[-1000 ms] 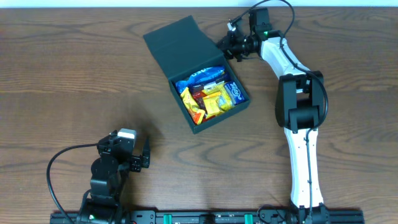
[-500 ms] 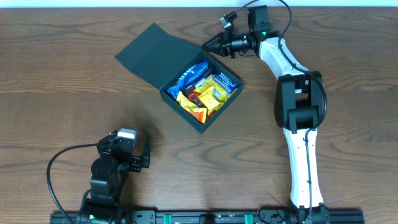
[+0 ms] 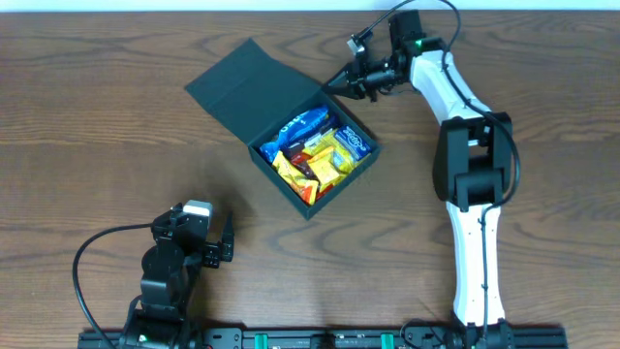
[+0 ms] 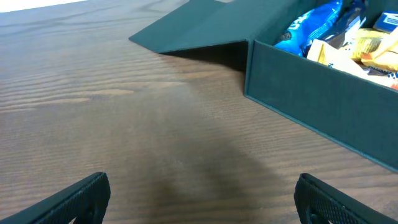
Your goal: Pack container
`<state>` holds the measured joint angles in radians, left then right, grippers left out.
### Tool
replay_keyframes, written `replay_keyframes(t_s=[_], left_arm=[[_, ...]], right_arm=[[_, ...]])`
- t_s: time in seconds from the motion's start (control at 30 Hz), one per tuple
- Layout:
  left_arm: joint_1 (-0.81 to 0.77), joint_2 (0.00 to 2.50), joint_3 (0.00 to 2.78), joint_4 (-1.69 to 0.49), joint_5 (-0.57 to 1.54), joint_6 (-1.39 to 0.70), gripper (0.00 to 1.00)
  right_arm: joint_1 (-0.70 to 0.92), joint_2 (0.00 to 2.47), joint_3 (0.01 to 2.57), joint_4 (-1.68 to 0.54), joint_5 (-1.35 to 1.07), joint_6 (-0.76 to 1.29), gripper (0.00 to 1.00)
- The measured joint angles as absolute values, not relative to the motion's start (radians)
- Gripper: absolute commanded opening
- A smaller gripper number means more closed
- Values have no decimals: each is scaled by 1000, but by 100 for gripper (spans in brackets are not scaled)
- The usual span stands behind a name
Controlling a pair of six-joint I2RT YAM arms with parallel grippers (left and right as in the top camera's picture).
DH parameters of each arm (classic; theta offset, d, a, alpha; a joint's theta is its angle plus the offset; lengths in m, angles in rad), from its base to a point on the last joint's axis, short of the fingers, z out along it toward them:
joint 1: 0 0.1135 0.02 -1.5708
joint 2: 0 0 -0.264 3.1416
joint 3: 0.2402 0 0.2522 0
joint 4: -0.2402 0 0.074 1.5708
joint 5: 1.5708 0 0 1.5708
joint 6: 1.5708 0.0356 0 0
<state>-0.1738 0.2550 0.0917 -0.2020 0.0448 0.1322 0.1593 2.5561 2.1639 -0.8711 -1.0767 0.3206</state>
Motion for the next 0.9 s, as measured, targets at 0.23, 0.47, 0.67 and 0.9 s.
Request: replay_keyframes(t_s=[0.23, 0.47, 0.67, 0.9], left_arm=[[-174, 255, 92, -202, 45, 132, 95], [-174, 255, 92, -202, 45, 132, 95], [-174, 255, 92, -202, 45, 132, 95], [-174, 255, 92, -202, 45, 132, 96]], right_arm=[[166, 2446, 2163, -1063, -833, 174, 2], [235, 2394, 2162, -1254, -477, 117, 2], [291, 2394, 2162, -1332, -196, 124, 2], [301, 2391, 2162, -1364, -24, 160, 2]])
